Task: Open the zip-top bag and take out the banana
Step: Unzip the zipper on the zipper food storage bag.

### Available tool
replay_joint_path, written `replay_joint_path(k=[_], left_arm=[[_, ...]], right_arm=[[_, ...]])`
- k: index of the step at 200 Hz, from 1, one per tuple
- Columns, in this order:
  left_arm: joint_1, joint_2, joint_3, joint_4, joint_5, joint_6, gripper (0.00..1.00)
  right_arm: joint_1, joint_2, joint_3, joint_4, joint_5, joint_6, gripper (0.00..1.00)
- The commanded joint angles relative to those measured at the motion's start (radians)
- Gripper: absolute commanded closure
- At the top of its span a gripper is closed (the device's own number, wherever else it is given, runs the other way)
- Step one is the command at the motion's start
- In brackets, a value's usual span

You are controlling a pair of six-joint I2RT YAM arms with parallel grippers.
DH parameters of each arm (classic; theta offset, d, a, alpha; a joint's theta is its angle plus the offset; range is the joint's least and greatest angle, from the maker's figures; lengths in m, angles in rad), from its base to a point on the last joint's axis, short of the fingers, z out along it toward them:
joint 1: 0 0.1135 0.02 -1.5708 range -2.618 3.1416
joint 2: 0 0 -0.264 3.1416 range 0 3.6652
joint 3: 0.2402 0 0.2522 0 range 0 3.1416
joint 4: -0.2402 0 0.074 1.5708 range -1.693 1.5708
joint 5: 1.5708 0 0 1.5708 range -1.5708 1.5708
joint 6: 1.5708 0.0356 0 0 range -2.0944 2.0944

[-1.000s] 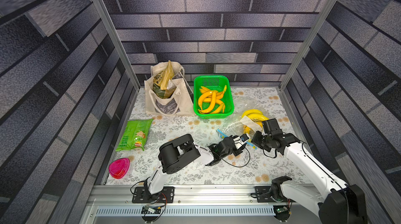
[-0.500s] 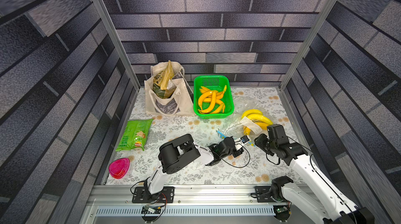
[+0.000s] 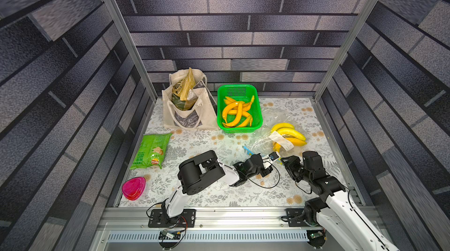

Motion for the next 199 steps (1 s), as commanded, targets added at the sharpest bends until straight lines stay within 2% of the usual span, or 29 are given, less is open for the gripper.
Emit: replay_joint_path(k=[1,18,33,66,110,141,153,161,199], left_arm=[[-0.020,0.004,-0.017,0.043,-0.018,-0.031,0.90],[-0.032,0.000,-0.017,0.042,-0.016,-0.035,0.90],[-0.041,-0.003,-0.020,0.040,-0.022,-0.027,0.90],[-0.040,-0.011,-0.046,0.058,-0.023,-0.035,0.89],[-0.040,-0.019,-0.062,0.056,-0.004,-0.036,0.86],[-0.040,-0.030,-0.082,0.076,0.017,-0.042,0.75],[-0.040,-0.043,-0.096,0.086,0.032,-0.035,0.60],[-0.040,-0.054,-0.105,0.094,0.040,-0.029,0.54],[-0.028,-0.123,-0.102,0.061,0.130,-0.012,0.50]], right_arm=[[0.007,-0.023,-0.047,0.097,-0.039,0.140,0.49],[0.007,-0.045,-0.044,0.066,-0.024,0.150,0.51],[0.008,-0.071,-0.029,0.016,0.011,0.133,0.59],[0.007,-0.090,0.032,-0.111,0.120,0.039,0.67],[0.007,-0.014,0.044,-0.042,0.081,0.001,0.85],[0.007,0.008,0.079,-0.057,0.083,-0.042,0.97],[0.007,0.008,0.092,-0.068,0.091,-0.059,1.00],[0.007,0.010,0.100,-0.079,0.096,-0.071,1.00],[0.006,0.058,0.135,-0.108,0.084,-0.131,1.00]])
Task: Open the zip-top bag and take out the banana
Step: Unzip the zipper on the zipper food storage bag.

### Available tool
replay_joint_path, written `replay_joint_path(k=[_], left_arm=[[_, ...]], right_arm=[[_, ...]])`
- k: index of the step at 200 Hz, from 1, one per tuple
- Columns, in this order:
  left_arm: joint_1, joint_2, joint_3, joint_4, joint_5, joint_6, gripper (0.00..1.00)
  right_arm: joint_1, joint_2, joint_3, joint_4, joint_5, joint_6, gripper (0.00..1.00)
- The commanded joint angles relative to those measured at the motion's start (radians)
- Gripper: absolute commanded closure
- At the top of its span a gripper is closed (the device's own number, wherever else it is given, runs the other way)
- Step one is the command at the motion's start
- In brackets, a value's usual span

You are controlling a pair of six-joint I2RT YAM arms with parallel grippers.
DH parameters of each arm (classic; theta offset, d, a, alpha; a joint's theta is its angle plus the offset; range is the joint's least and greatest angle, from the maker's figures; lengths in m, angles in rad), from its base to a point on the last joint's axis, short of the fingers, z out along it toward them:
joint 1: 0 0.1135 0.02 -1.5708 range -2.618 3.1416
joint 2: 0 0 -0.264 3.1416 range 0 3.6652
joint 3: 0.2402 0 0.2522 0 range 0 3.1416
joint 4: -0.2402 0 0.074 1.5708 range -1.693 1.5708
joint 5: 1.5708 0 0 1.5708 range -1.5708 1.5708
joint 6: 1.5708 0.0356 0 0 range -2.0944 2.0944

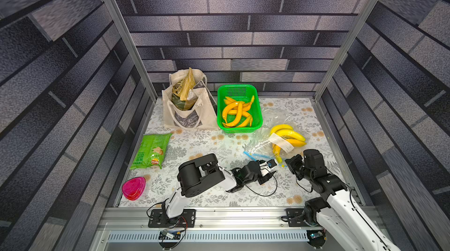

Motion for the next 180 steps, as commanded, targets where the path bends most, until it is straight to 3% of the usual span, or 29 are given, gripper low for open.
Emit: replay_joint_path(k=[1,40,57,110,146,180], left_arm=[[0.006,-0.093,0.002,0.005,0.077,0.014,0.50],[0.022,-0.087,0.006,0.085,0.180,0.093,0.50],[0.030,-0.079,0.040,0.035,0.209,0.109,0.52],[0.032,-0.059,0.090,0.030,0.210,0.148,0.56],[0.033,-0.037,0.125,-0.022,0.223,0.174,0.66],[0.039,-0.035,0.102,-0.014,0.240,0.191,0.64]], right_arm=[[0.006,0.030,0.043,-0.040,0.002,-0.068,1.00],[0.006,0.058,0.081,-0.095,0.011,-0.127,1.00],[0.006,0.061,0.082,-0.101,0.011,-0.131,1.00],[0.006,0.069,0.074,-0.087,-0.008,-0.130,1.00],[0.005,0.067,0.076,-0.082,-0.009,-0.131,1.00],[0.006,0.061,0.076,-0.082,-0.003,-0.131,1.00]])
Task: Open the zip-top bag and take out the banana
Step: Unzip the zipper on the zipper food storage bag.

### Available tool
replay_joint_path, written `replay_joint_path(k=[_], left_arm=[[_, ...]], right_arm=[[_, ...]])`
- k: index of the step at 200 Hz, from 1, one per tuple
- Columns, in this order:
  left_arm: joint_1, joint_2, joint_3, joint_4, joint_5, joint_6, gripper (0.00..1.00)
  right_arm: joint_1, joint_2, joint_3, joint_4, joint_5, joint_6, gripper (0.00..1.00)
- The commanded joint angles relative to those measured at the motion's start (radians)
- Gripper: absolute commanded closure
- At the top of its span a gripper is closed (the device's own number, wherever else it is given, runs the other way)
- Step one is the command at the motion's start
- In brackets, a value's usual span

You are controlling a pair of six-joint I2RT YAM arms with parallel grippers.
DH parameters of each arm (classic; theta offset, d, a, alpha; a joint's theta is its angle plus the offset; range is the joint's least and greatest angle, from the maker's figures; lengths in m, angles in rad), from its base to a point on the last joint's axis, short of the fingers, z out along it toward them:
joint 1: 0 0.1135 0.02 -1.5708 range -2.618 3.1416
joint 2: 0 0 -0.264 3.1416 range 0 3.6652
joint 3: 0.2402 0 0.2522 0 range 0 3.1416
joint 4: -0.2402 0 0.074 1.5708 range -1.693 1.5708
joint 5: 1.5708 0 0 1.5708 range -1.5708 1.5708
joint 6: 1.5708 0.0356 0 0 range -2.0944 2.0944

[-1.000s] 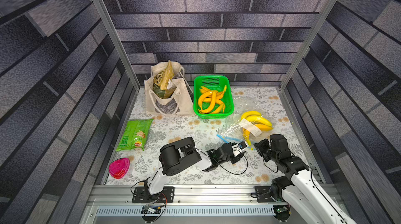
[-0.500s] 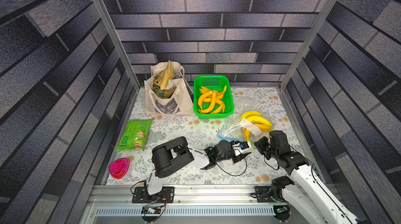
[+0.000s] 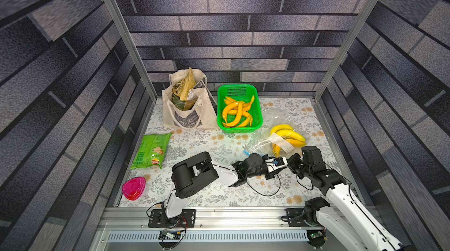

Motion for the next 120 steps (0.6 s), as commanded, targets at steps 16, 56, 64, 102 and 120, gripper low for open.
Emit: replay_joint_path(k=[16,56,64,102,120], left_arm=[[0.014,0.037,-0.032,0.050,0.059,0.075,0.63],[0.020,0.049,-0.019,0.039,0.070,0.075,0.64],[0.022,0.049,-0.017,0.038,0.067,0.078,0.65],[0.017,0.055,-0.008,0.040,0.061,0.095,0.69],[0.016,0.054,-0.005,0.043,0.057,0.096,0.70]], right_arm=[[0.006,-0.008,0.025,-0.015,-0.001,-0.018,1.00],[0.006,-0.006,0.026,-0.007,-0.007,-0.016,1.00],[0.005,-0.006,0.026,-0.008,-0.006,-0.016,1.00],[0.006,-0.004,0.020,-0.008,-0.007,-0.015,1.00],[0.006,-0.001,0.018,-0.011,-0.005,-0.014,1.00]])
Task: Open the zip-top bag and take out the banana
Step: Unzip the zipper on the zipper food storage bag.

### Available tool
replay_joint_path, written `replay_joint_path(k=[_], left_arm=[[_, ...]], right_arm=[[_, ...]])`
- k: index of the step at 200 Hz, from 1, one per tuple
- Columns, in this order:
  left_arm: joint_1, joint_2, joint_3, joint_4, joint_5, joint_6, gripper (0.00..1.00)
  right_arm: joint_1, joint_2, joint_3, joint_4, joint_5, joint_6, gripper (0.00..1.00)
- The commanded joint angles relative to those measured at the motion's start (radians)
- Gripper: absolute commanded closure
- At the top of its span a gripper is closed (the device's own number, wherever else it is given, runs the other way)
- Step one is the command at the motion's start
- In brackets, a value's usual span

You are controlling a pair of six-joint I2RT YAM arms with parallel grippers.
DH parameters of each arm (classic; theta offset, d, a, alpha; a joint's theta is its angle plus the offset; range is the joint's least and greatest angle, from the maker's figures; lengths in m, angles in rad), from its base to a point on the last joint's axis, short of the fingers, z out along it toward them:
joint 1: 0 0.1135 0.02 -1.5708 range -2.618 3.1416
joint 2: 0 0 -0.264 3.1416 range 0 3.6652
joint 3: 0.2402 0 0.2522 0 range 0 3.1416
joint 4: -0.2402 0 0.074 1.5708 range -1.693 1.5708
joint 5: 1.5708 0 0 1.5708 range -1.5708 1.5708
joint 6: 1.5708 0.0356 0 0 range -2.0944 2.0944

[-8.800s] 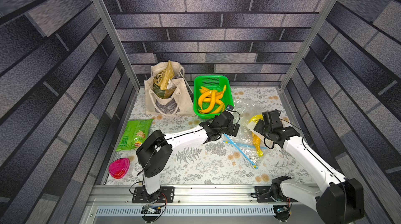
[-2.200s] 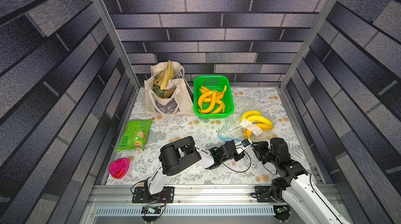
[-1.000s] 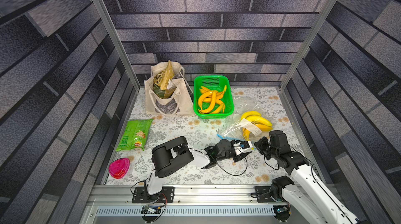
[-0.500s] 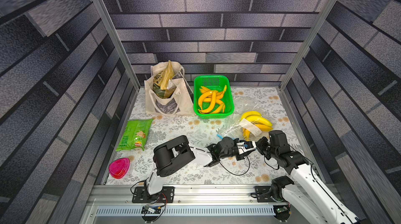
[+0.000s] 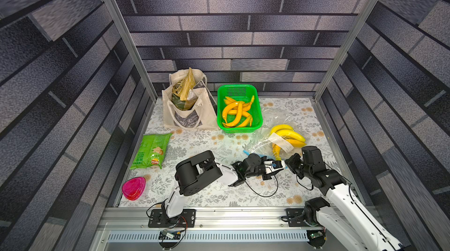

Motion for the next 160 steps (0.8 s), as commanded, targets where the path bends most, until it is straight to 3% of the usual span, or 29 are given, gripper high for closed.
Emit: replay_joint_path(k=[1,118,160], left_arm=[[0.000,0.004,0.010,0.019,0.005,0.029,0.70],[-0.020,0.010,0.023,0.056,0.001,0.036,0.70],[-0.020,0.014,0.033,0.045,-0.001,0.041,0.80]], right_arm=[[0.006,0.001,0.018,-0.011,-0.004,-0.015,1.00],[0.006,0.012,0.011,0.001,-0.004,-0.012,1.00],[0.006,0.009,0.009,0.002,-0.010,-0.010,1.00]])
